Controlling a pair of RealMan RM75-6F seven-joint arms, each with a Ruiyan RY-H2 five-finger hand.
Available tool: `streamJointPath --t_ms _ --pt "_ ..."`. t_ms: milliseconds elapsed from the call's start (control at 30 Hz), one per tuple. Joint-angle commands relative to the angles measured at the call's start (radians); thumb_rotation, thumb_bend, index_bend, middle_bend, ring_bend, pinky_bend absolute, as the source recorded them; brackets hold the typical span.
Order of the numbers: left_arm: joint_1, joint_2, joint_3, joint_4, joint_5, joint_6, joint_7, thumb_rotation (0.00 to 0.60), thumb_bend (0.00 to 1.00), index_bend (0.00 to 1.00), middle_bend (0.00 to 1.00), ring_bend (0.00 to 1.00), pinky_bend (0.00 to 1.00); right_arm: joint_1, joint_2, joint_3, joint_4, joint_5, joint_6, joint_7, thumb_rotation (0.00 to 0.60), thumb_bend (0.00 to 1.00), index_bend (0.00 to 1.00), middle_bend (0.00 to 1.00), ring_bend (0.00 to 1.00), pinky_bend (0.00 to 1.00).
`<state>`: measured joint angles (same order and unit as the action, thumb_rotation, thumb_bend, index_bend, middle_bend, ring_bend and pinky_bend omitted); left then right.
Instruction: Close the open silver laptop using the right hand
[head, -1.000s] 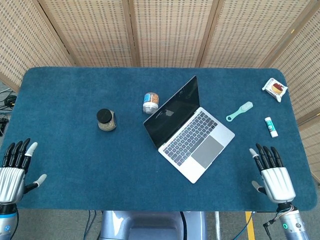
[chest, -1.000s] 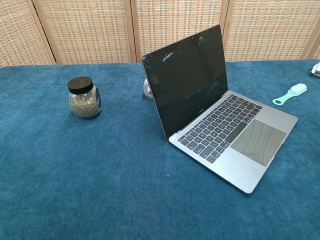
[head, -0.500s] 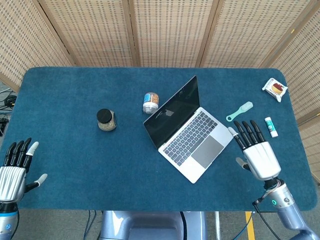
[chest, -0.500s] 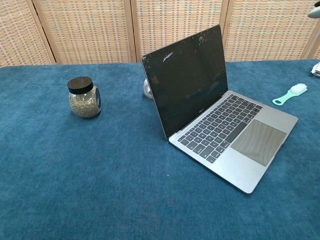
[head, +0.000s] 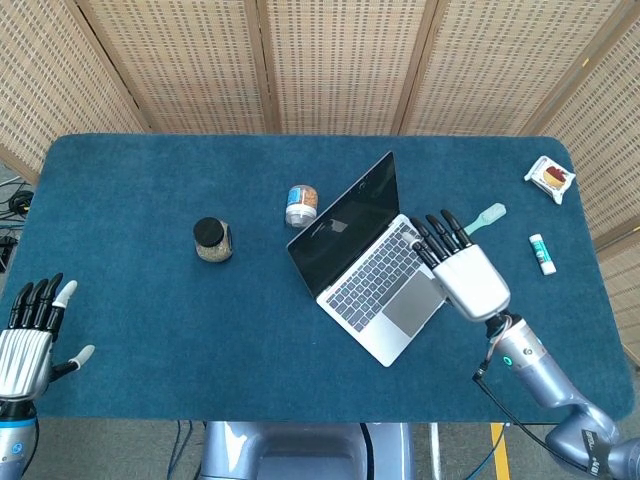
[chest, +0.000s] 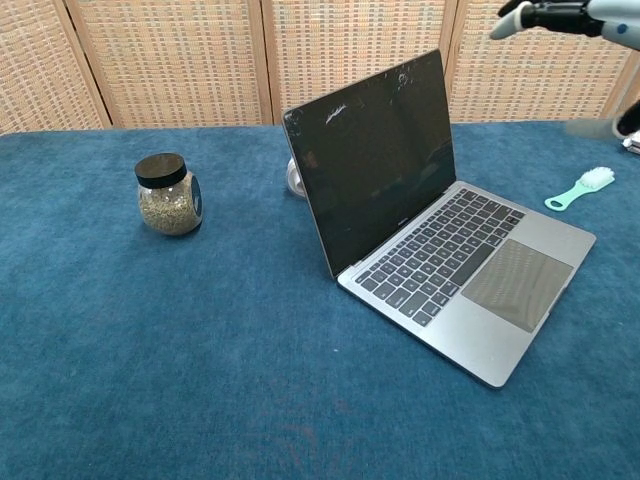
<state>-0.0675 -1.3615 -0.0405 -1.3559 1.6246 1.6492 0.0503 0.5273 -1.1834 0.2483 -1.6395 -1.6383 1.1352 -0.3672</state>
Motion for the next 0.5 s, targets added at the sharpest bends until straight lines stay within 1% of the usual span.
streamJointPath --t_ms 33,100,200,233,333,400,467,500 --pt "-0.001 0.0 -0.001 0.001 -0.002 -0.002 -0.002 0.6 0.01 0.0 0.0 0.0 0.0 0.05 0.003 0.027 -0.035 0.047 -0.056 -0.054 0.6 0.36 0.11 0.07 0.0 0.0" --pt "-0.002 -0.001 -0.001 0.003 -0.005 -0.006 -0.004 0.6 0.01 0.0 0.0 0.0 0.0 0.077 0.002 0.042 -0.057 0.077 -0.085 -0.085 0.6 0.38 0.11 0.08 0.0 0.0" --pt "-0.004 -0.001 -0.002 0.005 -0.009 -0.011 -0.008 0.6 0.01 0.0 0.0 0.0 0.0 0.109 0.003 0.059 -0.082 0.124 -0.121 -0.123 0.6 0.44 0.11 0.08 0.0 0.0" --pt "-0.005 -0.001 -0.002 0.006 -0.01 -0.013 -0.01 0.6 0.01 0.0 0.0 0.0 0.0 0.122 0.002 0.065 -0.09 0.144 -0.133 -0.143 0.6 0.48 0.11 0.08 0.0 0.0" --pt "-0.006 0.0 -0.002 0.007 -0.013 -0.016 -0.016 0.6 0.01 0.0 0.0 0.0 0.0 0.147 -0.004 0.078 -0.102 0.185 -0.153 -0.172 0.6 0.65 0.11 0.08 0.0 0.0" --pt "-0.006 0.001 -0.002 0.007 -0.014 -0.016 -0.02 0.6 0.01 0.0 0.0 0.0 0.0 0.162 -0.009 0.081 -0.104 0.207 -0.164 -0.19 0.6 0.73 0.11 0.08 0.0 0.0" --pt "-0.007 0.002 -0.003 0.008 -0.016 -0.017 -0.024 0.6 0.01 0.0 0.0 0.0 0.0 0.178 -0.016 0.082 -0.099 0.23 -0.173 -0.213 0.6 0.85 0.12 0.08 0.0 0.0" --pt "-0.007 0.002 -0.003 0.008 -0.017 -0.018 -0.026 0.6 0.01 0.0 0.0 0.0 0.0 0.185 -0.021 0.081 -0.095 0.24 -0.177 -0.222 0.6 0.9 0.12 0.08 0.0 0.01"
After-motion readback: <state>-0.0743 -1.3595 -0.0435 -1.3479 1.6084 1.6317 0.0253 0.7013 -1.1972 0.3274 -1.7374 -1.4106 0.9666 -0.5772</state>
